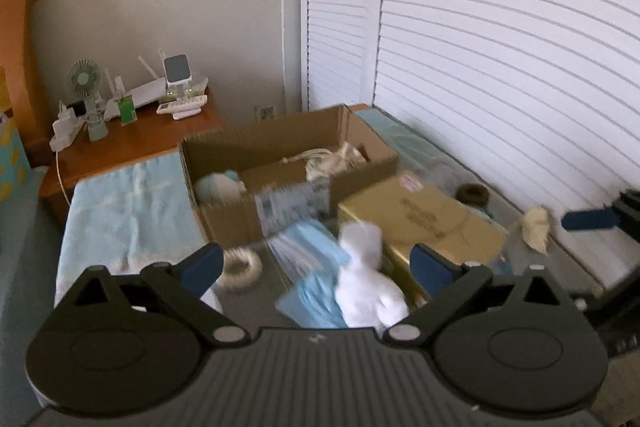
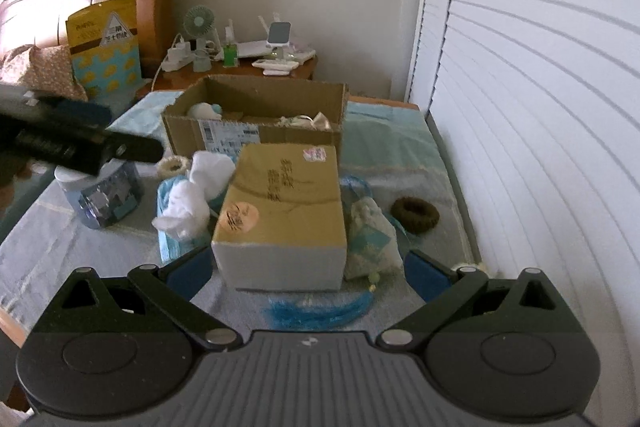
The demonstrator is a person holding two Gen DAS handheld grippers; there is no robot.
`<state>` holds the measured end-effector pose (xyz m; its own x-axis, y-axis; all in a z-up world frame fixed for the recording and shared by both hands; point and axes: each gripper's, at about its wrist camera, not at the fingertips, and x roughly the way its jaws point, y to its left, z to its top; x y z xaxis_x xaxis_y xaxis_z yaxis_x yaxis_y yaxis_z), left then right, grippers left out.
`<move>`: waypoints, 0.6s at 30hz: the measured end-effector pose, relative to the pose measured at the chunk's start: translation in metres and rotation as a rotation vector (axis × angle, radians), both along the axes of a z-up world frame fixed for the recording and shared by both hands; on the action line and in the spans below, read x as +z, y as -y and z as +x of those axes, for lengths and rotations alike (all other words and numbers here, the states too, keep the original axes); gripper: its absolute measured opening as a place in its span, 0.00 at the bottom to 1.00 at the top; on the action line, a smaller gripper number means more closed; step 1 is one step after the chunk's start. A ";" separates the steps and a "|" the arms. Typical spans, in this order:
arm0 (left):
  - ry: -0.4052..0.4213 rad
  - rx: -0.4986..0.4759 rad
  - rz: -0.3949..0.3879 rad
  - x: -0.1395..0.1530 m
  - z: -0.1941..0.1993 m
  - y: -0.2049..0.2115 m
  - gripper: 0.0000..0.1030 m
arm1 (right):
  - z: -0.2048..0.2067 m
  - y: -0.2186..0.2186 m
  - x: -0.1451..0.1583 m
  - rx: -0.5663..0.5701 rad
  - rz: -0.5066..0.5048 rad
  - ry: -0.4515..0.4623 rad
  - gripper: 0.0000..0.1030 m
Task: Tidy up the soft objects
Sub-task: 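Grasp the blue face mask with the left tool while the right tool grasps the beige cloth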
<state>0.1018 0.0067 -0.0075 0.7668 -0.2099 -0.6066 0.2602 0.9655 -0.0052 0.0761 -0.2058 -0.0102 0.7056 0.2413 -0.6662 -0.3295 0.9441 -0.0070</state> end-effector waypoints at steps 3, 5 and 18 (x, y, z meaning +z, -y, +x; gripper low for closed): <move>-0.015 -0.010 -0.008 -0.012 -0.014 0.005 0.97 | -0.002 0.005 -0.004 -0.012 0.007 -0.011 1.00; -0.032 -0.010 0.002 -0.021 -0.019 0.007 0.97 | -0.003 0.007 -0.008 -0.020 0.002 -0.020 1.00; -0.128 -0.079 0.004 -0.056 -0.023 0.009 0.97 | -0.001 0.025 -0.057 -0.072 -0.065 -0.148 1.00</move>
